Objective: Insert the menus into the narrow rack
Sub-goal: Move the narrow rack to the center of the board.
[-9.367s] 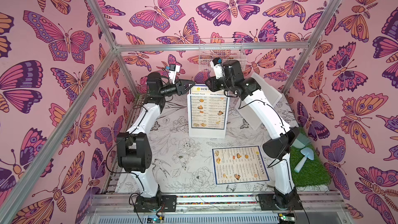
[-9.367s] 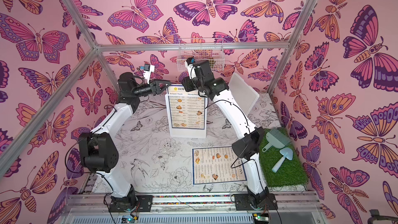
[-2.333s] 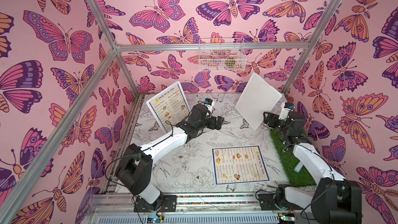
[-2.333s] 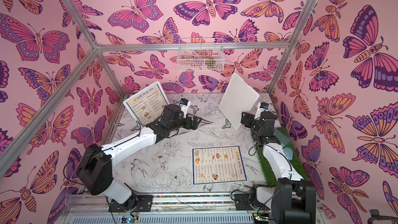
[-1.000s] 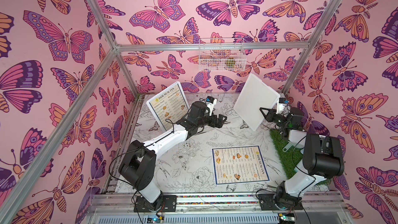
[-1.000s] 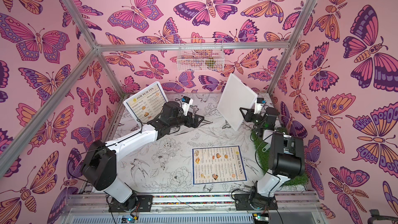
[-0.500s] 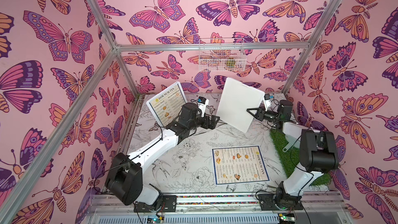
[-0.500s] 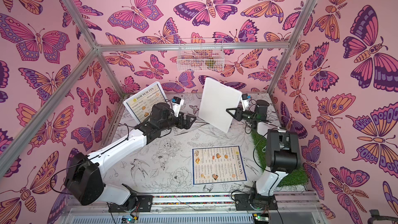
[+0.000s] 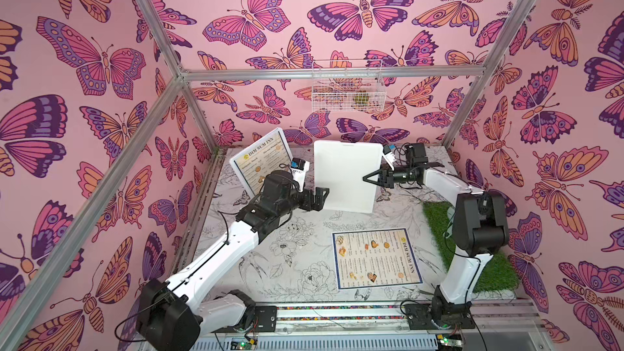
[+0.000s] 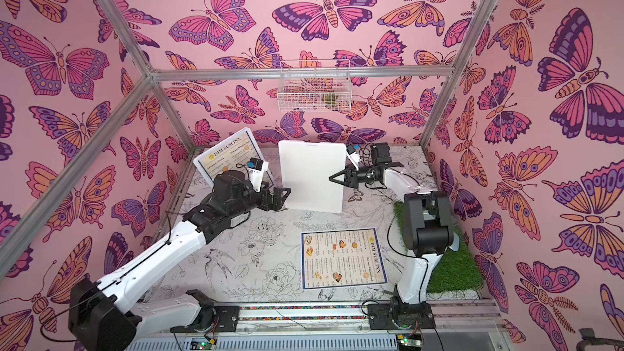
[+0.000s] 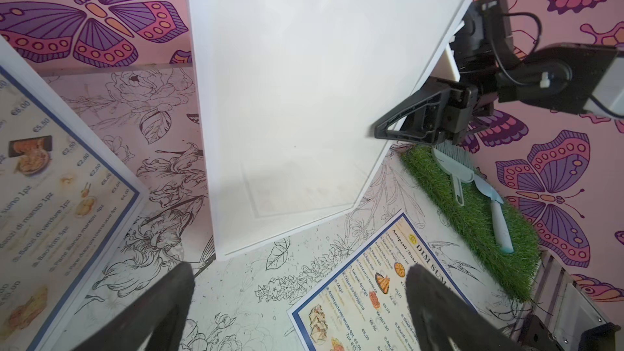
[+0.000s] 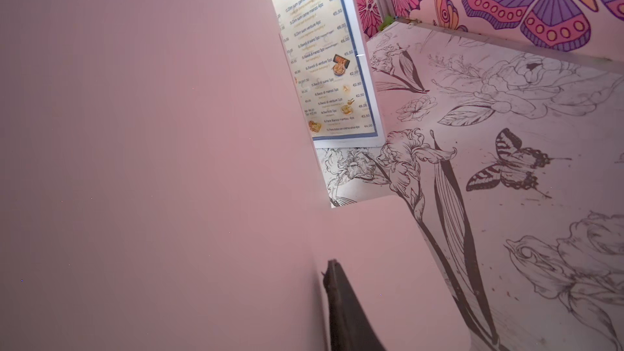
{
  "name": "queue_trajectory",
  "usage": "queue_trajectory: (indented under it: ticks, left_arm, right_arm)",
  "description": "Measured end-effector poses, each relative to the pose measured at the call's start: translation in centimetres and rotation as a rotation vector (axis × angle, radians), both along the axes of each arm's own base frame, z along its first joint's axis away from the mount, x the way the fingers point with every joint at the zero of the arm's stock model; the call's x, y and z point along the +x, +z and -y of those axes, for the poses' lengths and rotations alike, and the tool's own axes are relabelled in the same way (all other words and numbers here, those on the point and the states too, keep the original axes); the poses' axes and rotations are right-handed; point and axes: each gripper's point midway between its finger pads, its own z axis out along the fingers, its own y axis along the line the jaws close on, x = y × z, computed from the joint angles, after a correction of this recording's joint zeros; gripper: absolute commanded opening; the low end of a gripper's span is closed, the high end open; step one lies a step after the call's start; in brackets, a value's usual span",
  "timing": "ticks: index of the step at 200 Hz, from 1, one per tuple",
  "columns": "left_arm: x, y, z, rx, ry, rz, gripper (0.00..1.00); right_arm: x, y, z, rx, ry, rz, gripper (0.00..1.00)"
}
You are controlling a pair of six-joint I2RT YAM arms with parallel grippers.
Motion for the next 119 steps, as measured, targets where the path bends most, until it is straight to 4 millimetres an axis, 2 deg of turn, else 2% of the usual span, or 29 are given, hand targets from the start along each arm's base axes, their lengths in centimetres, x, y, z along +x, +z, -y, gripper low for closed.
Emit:
queue_trajectory:
  ticks: [39, 57, 78, 93, 119]
  left_arm:
    - [-0.6, -1.5, -0.6, 0.022, 0.012, -0.034, 0.99]
    - [-0.7, -2.2, -0.7, 0.032, 0.014, -0.051, 0.99]
    - [-0.7, -2.4, -0.9, 0.037, 0.018, -0.056, 0.99]
    - [-0.7, -2.4, -1.0, 0.038, 0.022, -0.056, 0.99]
    - [-0.6, -2.4, -1.1, 0.042, 0.028, -0.055, 0.99]
  right_arm:
    - [-1.1, -1.0, -0.9, -0.029, 0.190, 0.040, 0.00]
    - [-1.9, -2.1, -0.9, -0.013, 0.234, 0.025, 0.00]
    - [-2.8, -2.5, -0.9, 0.004, 0.257, -0.003, 0.00]
    - [-3.0, -2.3, -0.8, 0.010, 0.264, -0.003, 0.08]
    - [-2.8, -1.3, -0.9, 0.026, 0.265, 0.024, 0.32]
